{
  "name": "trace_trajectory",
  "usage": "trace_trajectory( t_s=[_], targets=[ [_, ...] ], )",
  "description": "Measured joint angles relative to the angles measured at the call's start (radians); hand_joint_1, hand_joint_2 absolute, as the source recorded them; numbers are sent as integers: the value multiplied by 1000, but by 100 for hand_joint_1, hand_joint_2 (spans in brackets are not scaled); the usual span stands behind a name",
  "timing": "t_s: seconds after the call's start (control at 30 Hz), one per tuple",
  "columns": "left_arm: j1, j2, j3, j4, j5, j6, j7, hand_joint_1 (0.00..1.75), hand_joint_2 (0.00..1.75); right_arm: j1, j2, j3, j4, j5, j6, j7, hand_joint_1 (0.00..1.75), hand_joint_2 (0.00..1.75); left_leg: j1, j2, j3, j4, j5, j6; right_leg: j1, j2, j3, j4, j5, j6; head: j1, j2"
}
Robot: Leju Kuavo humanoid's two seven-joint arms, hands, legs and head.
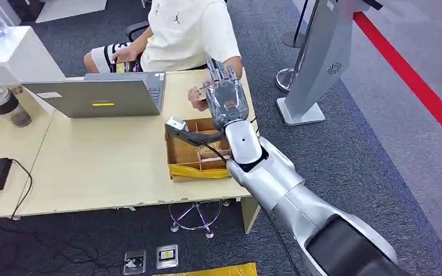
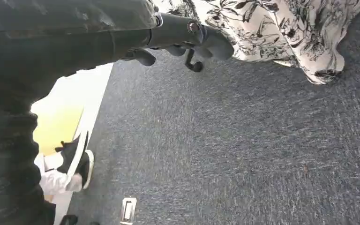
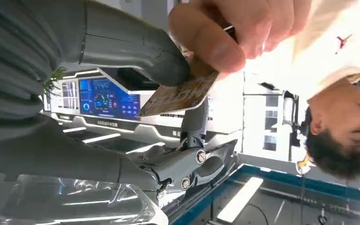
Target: Pass the card to the sensor for recognition and then transmit it.
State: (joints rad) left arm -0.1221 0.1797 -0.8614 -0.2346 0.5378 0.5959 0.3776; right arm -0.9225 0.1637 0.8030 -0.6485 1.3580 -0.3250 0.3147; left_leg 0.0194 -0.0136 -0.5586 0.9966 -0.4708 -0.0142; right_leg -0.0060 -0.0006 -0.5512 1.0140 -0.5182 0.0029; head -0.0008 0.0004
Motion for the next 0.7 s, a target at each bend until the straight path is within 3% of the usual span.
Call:
trace_trajectory(
  t_s=[0.4,0.7],
  targets=[
    [1,-4,0,0,2,0,13,0,175,-2,-16,-34,44,4,-62,9,0,175,0,1,0,0,0,0,0,1,-2,0,0,0,0,0],
    [4,-11,0,0,16,10,49,0,175,7,-108,-105,11,21,-64,32,0,175,0,1,0,1,0,0,0,1,-2,-1,1,0,0,0]
  ],
)
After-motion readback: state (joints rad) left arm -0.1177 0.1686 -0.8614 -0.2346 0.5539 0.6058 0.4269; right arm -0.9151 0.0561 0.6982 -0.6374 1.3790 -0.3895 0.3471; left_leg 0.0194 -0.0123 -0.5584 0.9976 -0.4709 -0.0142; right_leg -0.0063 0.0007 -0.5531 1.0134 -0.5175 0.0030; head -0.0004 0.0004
